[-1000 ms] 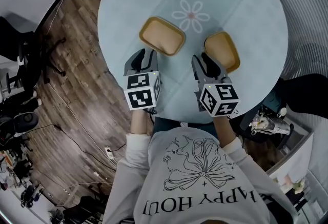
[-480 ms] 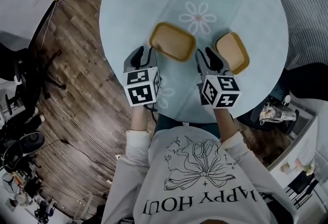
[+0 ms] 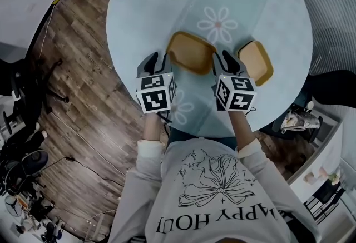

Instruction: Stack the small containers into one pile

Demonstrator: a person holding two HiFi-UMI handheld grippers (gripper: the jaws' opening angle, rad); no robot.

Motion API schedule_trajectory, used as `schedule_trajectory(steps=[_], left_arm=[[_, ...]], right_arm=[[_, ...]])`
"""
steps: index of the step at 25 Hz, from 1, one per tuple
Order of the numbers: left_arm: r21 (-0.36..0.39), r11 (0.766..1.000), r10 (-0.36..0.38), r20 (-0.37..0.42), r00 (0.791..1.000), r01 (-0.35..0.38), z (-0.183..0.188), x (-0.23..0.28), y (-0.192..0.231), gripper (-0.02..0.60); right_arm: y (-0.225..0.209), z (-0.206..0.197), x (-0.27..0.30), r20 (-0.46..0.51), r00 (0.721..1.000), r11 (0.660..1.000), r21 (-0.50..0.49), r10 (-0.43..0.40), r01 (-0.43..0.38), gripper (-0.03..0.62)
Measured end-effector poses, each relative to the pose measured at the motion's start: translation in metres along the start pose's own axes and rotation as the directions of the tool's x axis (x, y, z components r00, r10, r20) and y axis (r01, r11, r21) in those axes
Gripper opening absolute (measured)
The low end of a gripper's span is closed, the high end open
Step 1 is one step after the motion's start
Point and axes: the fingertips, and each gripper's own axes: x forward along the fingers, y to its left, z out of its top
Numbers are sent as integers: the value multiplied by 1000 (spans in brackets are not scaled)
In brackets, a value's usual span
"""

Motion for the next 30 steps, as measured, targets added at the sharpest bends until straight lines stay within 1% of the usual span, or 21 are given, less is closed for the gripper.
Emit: schedule_trajectory(steps=[5,10,12,15,16,21,25,30], left_arm=[[6,1000,-15,-31,999,15,-3,16,-6,124],[1,1000,-24,-65,998,24,-8,24,-4,124],[-1,999,-39,-82,996,39,-11,25,-5,100],[-8,998,-63,-79,995,63,-11,26,-7,61],[-11,998,-65,-78,995,65,-11,27,-7,48],[-26,998,-56,-72,996,54,-10,25,-6,44],[-14,999,-46,-69,997,45,-7,22,-8,43],[-4,999,-34,-37,999,34,1,7,-12,26]], right_arm=[[-12,-8,14,-47,999,1000,8,-15,15,137],[-11,-17,24,-95,995,1000,2,-11,12,136],[-10,-21,26,-111,994,1000,0,-18,19,102],[-8,-25,30,-121,992,1000,0,-18,19,58],[-7,-25,30,-122,992,1000,1,-18,18,52],[-5,-24,30,-122,992,1000,10,-8,9,48],[-5,-21,27,-116,993,1000,9,3,-2,44],[-4,-15,14,-90,996,1000,22,17,-15,28]])
